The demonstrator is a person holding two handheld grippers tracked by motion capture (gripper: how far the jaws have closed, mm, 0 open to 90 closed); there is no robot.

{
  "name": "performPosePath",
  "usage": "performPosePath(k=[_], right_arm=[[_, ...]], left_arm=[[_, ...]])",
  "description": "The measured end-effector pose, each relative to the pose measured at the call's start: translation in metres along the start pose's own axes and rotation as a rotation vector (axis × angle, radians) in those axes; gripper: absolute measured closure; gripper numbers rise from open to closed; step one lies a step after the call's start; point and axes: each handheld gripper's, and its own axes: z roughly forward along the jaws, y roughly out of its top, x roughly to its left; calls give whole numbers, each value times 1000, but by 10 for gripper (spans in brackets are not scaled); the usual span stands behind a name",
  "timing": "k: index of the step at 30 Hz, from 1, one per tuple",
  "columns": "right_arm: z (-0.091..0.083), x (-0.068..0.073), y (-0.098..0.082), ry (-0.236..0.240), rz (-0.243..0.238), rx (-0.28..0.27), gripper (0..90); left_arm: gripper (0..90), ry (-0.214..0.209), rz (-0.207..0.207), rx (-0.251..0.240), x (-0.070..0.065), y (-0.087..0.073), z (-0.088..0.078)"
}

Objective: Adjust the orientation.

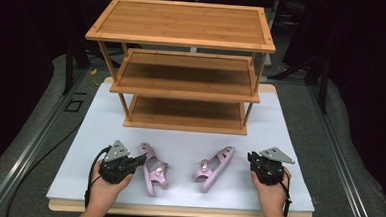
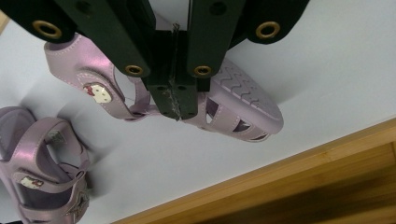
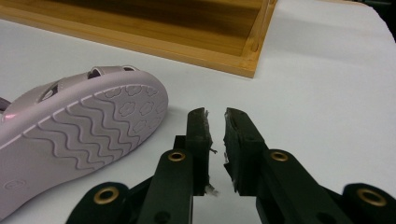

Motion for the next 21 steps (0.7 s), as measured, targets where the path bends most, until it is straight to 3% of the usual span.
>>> performPosePath(k=[7, 10, 16, 19, 21], right_arm=[[-1, -3, 1, -10, 5, -8, 783], [-4, -5, 2, -12, 20, -15, 776], [-5, -6, 2, -1, 33, -22, 770], [-5, -6, 2, -2, 34, -24, 766], [-5, -6, 2, -6, 37, -24, 765]], left_arm=[[900, 51, 16, 31, 3, -8, -11], [900, 72, -25, 60, 12, -21, -19], [900, 112, -57, 135, 25, -41, -22], [900, 76, -120, 137, 31, -48, -21], [897, 88, -104, 138, 28, -46, -21]])
